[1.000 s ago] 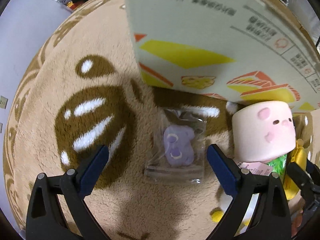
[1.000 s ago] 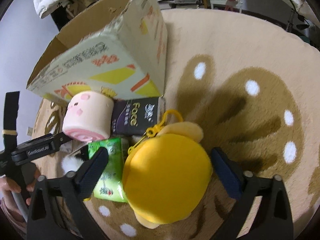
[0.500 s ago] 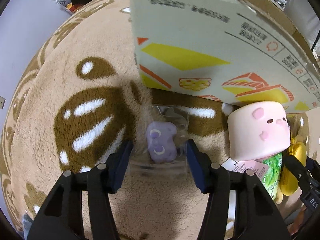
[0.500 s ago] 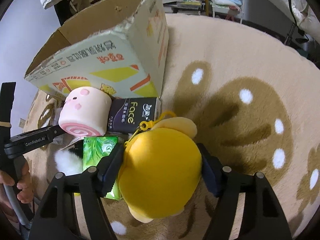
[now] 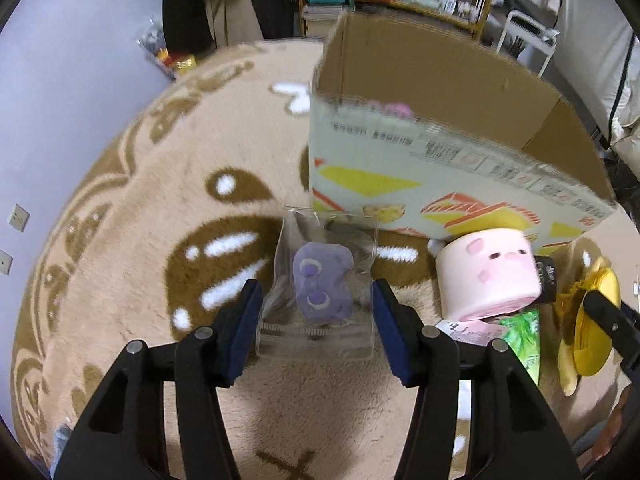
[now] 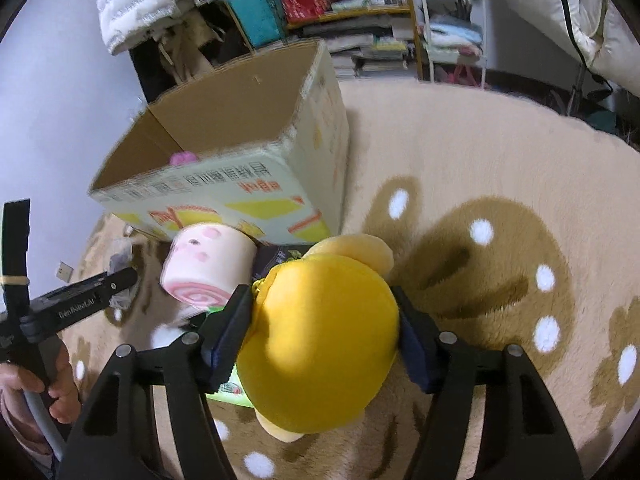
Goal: Organize soft objects
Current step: 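Lift the bagged toy with the left tool while the right tool lifts the yellow dog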
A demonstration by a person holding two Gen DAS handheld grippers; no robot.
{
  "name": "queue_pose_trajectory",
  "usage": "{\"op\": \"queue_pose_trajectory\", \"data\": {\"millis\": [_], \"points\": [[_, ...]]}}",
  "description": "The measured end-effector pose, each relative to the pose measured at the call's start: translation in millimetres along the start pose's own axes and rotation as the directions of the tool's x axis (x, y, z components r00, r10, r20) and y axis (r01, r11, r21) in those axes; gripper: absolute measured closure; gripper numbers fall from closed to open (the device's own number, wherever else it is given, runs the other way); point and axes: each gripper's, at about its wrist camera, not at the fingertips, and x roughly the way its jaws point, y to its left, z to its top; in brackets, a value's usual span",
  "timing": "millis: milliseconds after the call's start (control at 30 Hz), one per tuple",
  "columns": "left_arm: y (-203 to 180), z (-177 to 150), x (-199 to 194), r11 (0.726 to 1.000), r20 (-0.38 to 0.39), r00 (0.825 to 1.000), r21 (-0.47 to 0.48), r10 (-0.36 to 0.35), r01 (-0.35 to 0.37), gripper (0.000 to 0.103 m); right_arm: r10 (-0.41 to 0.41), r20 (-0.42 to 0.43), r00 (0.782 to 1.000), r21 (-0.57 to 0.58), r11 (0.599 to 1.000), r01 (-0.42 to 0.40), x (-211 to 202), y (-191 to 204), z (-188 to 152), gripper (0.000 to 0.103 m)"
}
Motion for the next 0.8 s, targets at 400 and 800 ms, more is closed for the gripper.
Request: {"op": "queue_pose_trajectory", "data": {"millis": [400,800], "points": [[-4,-6,-70,0.998,0.275,0.961,0.066,-0.023,0.005,0.048,0.05,0.246,0.968,-0.057,0.998,-0.037,-49,13,7,0.032],[-9,10,-116,0.996,0.464,0.885,0.087,-0.047,0.007,0.048,0.074,0.443,0.893,-0.152,0.988,-0.007,-80,38,23,0.032]]}}
